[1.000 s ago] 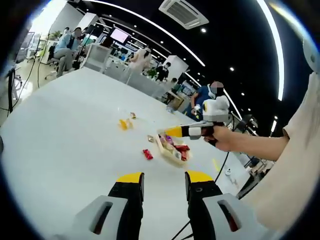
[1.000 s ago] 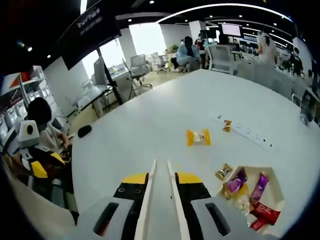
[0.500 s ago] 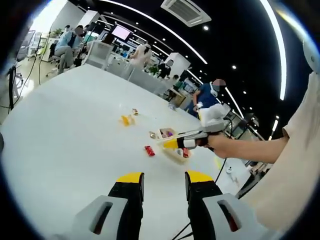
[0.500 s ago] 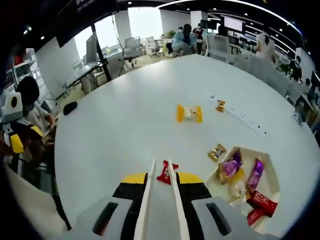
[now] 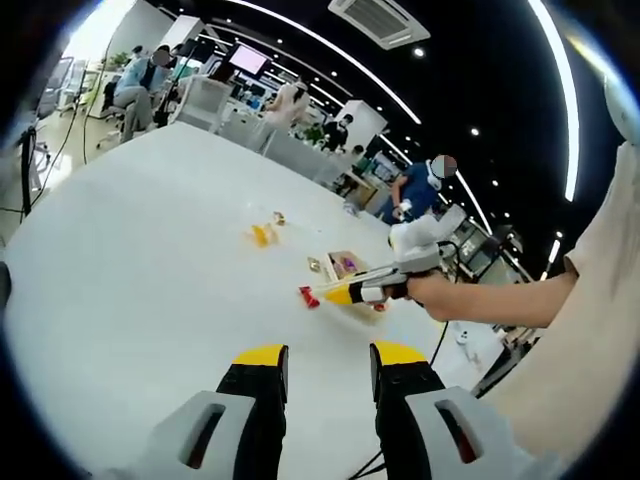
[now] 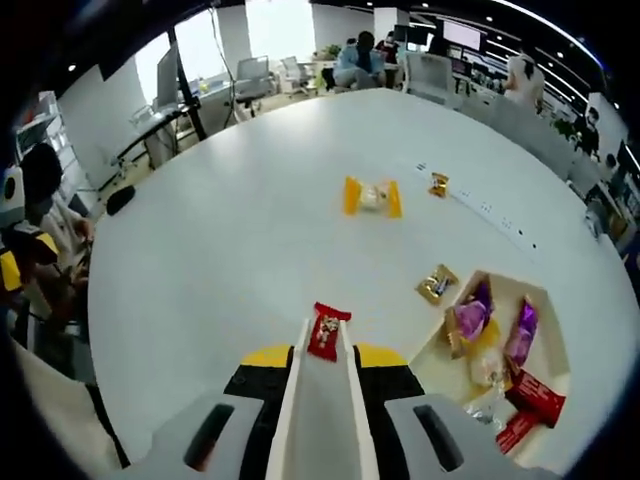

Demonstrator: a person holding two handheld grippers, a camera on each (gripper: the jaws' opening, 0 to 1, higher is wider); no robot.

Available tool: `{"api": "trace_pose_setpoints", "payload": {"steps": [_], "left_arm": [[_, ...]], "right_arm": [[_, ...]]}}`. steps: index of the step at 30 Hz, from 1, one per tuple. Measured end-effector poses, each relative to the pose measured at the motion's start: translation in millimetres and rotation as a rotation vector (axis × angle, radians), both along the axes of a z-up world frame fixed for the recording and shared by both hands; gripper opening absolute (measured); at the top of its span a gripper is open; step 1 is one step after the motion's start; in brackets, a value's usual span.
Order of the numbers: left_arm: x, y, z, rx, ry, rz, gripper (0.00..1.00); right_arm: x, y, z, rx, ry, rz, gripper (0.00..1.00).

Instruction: Place the target food into the container with the food tongs after gripping and lifting it, then release it inside without dropping or visibly crushing the food.

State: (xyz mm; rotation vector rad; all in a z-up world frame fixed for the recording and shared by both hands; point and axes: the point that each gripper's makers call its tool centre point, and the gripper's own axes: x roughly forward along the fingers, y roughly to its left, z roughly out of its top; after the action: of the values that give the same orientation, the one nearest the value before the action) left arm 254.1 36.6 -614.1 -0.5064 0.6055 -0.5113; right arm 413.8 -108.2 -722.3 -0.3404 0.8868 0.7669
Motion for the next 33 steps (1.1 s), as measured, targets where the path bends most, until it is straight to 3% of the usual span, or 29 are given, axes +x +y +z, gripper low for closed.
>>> {"api": "trace_pose_setpoints", "payload": {"steps": [15,29,33], "left_arm": [[0.7,2.4,-1.7,0.0,0.008,0.004,0.32],[0.8,0.8,-1.5,0.0,0.008,0.012,0.31],[-0.3,1.2,-2.3,0.001,0.009,0.016,0.31]], "right_arm": [[4.1,1.3,-20.7,-0.045,0.011,0.011,0.23],[4.3,1.3,-18.5,-0.042,0.016,0.021,0.19],[6.1,3.7,-6.8,-0.006,0.005,0.012,0.19]]}}
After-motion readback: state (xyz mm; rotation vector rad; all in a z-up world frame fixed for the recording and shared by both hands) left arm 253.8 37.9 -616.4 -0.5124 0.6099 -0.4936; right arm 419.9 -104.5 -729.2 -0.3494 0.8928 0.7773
